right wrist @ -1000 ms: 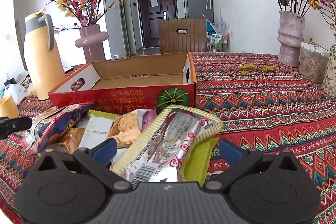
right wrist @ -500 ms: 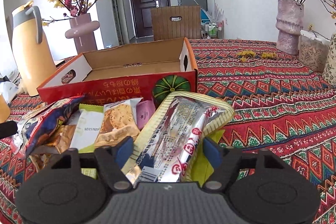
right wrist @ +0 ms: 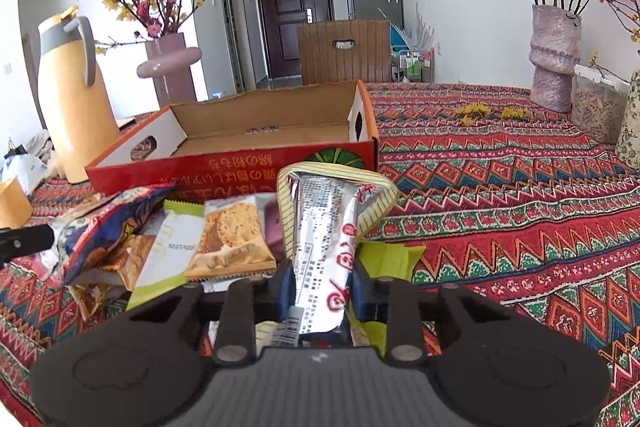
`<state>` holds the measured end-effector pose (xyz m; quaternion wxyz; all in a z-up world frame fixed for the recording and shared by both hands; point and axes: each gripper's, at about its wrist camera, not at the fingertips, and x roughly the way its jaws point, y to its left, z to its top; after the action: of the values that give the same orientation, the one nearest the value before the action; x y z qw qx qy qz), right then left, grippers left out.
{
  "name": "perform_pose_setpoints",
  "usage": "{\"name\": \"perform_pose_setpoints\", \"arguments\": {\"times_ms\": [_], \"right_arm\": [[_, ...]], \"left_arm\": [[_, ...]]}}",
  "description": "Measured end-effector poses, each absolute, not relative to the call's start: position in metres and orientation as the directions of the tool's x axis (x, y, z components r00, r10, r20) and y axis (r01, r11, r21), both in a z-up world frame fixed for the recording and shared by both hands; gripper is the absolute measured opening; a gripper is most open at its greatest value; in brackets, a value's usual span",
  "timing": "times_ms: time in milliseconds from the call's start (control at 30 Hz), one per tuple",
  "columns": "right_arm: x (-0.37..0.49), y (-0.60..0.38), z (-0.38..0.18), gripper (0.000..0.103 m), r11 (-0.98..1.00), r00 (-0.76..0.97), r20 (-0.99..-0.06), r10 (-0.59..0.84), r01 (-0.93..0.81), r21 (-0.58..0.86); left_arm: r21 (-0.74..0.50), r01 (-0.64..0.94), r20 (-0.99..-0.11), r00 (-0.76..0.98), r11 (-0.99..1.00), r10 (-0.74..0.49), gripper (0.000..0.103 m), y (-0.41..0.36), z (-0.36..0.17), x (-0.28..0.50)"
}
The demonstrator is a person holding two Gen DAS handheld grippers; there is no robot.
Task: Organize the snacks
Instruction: 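Grasp the red-and-silver bag with the left gripper while the right lifts its wrapper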
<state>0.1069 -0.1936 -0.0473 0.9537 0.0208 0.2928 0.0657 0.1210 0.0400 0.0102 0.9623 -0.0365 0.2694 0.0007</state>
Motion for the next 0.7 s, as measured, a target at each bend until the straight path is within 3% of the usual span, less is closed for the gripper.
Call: {"name": "perform_pose_setpoints", "arguments": {"times_ms": [300,700], "right_arm": [[0.101,-0.212,-0.03,0.028,0.989,0.862,-0.486,0.142,-0.099,0.113],[0.107,-0.228,-0.031,0.028,0.981,0.867,-0.471,0.163,-0.093,0.169]], "left_arm": [[-0.069,0.029,-0.577,0.814,0.997,-0.064,0.103,0.023,0.022,0.149],[-0.03,0.006,-0.74,0.672,1.0,-0.027,0.101,0.005,0.008,0.202]]}}
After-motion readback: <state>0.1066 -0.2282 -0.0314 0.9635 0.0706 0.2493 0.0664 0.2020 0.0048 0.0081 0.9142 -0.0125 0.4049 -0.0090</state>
